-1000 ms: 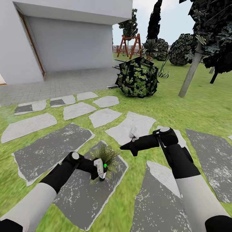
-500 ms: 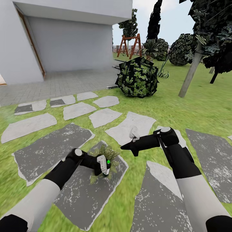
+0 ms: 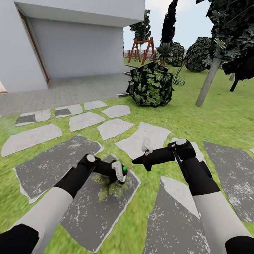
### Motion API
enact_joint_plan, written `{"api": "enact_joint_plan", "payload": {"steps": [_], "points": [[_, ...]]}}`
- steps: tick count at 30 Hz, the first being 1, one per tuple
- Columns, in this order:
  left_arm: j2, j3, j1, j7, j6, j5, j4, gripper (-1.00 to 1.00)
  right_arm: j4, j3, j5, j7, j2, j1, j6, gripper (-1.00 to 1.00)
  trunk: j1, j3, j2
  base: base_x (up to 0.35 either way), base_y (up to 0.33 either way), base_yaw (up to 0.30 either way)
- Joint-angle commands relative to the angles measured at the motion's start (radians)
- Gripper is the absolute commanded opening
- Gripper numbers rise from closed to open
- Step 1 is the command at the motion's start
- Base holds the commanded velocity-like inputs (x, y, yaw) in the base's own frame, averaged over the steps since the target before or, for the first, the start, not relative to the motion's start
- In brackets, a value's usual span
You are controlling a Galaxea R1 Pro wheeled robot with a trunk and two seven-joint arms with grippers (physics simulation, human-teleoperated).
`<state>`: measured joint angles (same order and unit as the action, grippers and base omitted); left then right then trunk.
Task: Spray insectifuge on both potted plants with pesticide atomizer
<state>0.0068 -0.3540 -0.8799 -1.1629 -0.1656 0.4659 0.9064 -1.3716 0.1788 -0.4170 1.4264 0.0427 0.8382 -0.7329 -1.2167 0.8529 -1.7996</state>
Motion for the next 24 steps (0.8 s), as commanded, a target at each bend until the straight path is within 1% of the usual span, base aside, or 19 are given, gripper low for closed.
{"api": "enact_joint_plan", "payload": {"steps": [1, 3, 5, 17, 21, 24], "points": [[-0.002, -0.002, -0.001, -0.009, -0.011, 0.001, 0.002, -1.00, -0.001, 0.001, -0.006, 0.006, 0.000, 0.001, -0.010, -1.00, 0.000, 0.001, 0.000, 0.000, 0.000, 0.000], [-0.007, 0.001, -0.009, -0.128, -0.011, 0.002, 0.009, -1.00, -0.001, 0.001, -0.006, 0.006, 0.000, 0.001, -0.010, -1.00, 0.000, 0.001, 0.000, 0.000, 0.000, 0.000], [-0.006, 0.001, -0.010, -0.146, -0.011, 0.002, 0.011, -1.00, -0.001, 0.001, -0.006, 0.006, 0.000, 0.001, -0.010, -1.00, 0.000, 0.001, 0.000, 0.000, 0.000, 0.000], [-0.004, 0.003, -0.003, -0.159, -0.011, 0.002, 0.014, -1.00, -0.001, 0.001, -0.007, 0.006, 0.000, 0.001, -0.010, -1.00, 0.000, 0.001, 0.000, 0.000, 0.000, 0.000], [-0.004, 0.003, -0.005, -0.161, -0.011, 0.002, 0.062, -1.00, 0.000, 0.001, -0.007, 0.006, 0.000, 0.001, -0.010, -1.00, 0.000, 0.001, 0.000, 0.000, 0.000, 0.000], [-0.004, 0.003, -0.006, -0.161, -0.012, 0.002, 0.076, -1.00, 0.000, 0.001, -0.007, 0.006, 0.000, 0.001, -0.010, -1.00, 0.000, 0.001, 0.000, 0.000, 0.000, 0.000]]}}
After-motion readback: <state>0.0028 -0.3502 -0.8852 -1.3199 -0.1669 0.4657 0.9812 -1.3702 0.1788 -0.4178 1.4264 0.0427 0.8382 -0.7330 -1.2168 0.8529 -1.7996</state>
